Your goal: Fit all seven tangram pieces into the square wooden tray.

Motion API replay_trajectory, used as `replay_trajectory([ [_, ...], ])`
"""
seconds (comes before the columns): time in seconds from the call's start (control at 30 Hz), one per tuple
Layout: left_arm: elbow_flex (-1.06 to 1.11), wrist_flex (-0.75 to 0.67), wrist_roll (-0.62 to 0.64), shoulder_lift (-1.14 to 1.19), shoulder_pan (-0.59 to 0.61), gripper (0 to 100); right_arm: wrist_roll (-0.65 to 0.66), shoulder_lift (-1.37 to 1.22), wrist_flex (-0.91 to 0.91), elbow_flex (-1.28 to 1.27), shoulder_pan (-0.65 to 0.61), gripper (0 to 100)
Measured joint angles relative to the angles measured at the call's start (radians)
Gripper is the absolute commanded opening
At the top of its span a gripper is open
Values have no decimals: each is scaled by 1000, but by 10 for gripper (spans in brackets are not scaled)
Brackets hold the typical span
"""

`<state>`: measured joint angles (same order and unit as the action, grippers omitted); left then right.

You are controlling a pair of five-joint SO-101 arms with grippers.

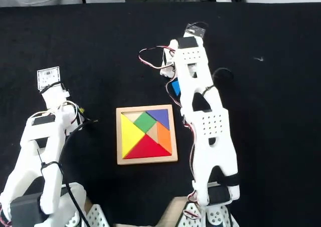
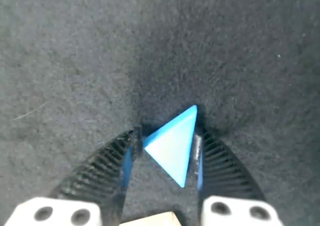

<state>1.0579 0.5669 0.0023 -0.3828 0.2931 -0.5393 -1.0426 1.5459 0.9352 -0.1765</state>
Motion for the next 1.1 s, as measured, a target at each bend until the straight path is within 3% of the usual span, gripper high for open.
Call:
replay_trajectory([
  [0.17, 0, 0, 0, 0, 0, 159, 0, -60, 60, 110, 0, 109],
  [0.6, 0, 0, 0, 0, 0, 159, 86, -160, 184, 351, 3, 109],
  [0.7, 0, 0, 0, 0, 0, 159, 212, -160, 184, 419, -8, 109],
  [0.87, 0, -18, 0, 0, 0, 159, 562, -155, 184, 436, -71, 109],
  [1.1, 0, -21, 0, -6, 11, 159, 957, 78, 184, 192, -175, 109],
])
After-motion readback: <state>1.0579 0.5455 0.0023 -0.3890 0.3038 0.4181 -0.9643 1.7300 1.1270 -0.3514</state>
